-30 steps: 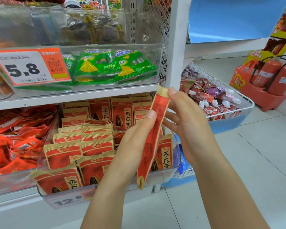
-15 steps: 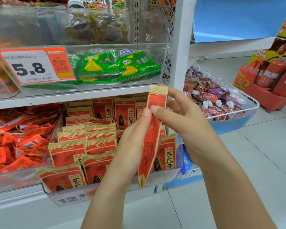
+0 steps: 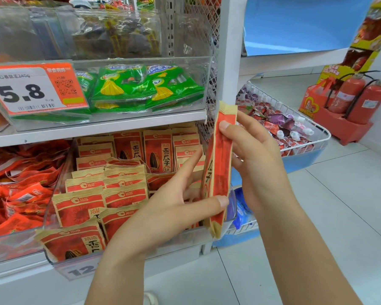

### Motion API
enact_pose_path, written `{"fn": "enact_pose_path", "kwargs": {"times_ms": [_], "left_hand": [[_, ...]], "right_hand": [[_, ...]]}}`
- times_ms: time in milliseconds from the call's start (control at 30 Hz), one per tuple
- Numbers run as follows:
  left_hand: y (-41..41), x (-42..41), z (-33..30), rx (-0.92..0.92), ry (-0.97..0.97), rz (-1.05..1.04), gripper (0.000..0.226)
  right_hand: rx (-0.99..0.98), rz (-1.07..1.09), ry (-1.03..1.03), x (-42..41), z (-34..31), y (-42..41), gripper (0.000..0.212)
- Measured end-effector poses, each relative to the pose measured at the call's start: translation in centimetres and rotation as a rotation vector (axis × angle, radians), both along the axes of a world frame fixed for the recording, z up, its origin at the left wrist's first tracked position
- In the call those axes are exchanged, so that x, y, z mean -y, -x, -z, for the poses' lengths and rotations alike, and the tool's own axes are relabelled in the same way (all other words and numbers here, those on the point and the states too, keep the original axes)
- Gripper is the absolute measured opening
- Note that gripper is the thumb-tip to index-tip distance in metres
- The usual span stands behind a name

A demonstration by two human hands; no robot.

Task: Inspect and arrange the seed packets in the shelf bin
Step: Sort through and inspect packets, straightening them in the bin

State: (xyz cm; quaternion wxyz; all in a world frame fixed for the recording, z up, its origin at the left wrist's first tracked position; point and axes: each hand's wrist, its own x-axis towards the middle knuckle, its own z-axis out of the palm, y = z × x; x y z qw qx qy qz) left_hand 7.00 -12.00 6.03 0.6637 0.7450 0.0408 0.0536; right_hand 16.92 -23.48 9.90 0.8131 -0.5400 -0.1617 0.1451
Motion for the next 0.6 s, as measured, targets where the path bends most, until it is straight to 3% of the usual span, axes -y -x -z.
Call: {"fn": "enact_pose_path", "kwargs": {"times_ms": [67, 167, 300, 467, 600], "left_hand": [[0.0, 0.3, -0.1, 0.026, 0.028, 0.071, 0.096], [-0.2, 0.2, 0.0, 0.083, 0.060, -0.047, 0.099], [-0.1, -0.8, -0.3, 0.230, 0.178, -0.240, 0.093], [0.1, -1.9, -0.2, 0.280, 0.249, -0.366, 0.112], [0.0, -1.9, 0.1, 0.292, 0.249, -0.351, 0.092]], "right_hand": [[-0.003, -0.001, 0.028, 0.0, 0.1, -0.2, 0.029], [0.039, -0.103, 0.111, 0.1, 0.2, -0.5, 0.045], [0.159, -0.394, 0.308, 0.3, 0.7, -0.3, 0.073], [0.278, -0.560, 0.362, 0.0, 1.1, 0.1, 0.070], [0.292, -0.575, 0.343, 0.0, 1.3, -0.2, 0.066]]}}
